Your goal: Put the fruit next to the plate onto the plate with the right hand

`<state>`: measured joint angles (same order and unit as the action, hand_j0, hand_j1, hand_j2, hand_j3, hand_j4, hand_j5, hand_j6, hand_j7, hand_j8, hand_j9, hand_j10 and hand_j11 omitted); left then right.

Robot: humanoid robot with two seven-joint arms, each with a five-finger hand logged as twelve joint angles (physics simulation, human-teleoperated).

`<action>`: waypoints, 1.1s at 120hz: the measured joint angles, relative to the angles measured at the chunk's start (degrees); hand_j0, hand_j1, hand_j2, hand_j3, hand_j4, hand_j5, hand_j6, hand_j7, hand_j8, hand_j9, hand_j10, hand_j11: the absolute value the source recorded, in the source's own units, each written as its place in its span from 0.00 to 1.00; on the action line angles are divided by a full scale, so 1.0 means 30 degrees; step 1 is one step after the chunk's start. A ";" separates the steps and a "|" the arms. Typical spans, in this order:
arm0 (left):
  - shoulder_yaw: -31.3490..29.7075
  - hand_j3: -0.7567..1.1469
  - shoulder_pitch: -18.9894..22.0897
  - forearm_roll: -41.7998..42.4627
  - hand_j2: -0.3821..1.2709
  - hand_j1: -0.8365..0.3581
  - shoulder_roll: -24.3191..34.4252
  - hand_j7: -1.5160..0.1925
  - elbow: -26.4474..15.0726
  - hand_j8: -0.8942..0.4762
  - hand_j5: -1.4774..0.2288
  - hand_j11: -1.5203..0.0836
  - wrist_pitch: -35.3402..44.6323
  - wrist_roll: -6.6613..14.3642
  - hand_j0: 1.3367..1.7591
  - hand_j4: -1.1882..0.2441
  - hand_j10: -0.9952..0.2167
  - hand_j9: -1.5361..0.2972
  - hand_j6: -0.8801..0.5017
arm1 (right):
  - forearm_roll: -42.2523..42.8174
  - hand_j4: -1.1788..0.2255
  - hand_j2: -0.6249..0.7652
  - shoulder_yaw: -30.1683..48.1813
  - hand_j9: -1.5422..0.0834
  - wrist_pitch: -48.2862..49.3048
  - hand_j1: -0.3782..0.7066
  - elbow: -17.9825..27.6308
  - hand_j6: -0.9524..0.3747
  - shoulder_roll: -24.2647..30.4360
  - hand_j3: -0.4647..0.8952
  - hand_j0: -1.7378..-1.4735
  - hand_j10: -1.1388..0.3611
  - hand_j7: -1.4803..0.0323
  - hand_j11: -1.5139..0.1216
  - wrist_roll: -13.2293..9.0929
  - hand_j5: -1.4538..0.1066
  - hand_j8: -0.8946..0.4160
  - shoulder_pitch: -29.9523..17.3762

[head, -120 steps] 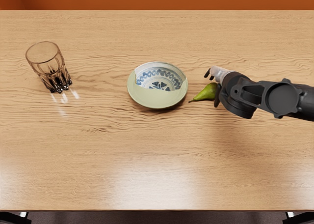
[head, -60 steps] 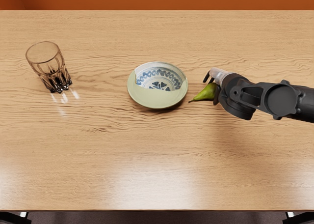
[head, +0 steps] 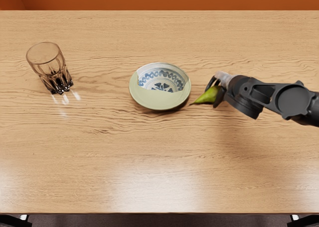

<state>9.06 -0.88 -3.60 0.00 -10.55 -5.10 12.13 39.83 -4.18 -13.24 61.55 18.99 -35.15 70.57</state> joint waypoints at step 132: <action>0.0005 0.40 -0.0021 0.0050 0.23 0.99 0.0000 0.89 -0.0011 0.65 0.87 0.95 -0.0015 0.0001 0.76 0.83 0.82 0.84 0.64 | -0.6181 0.76 0.48 1.1204 0.81 1.0169 0.15 -0.1410 0.65 0.1825 0.34 0.31 0.66 0.84 0.79 0.0051 0.79 0.61 -0.0188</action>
<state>9.07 -0.94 -3.45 0.00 -10.58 -5.14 12.13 21.28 29.43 17.27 57.32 24.47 -35.00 70.01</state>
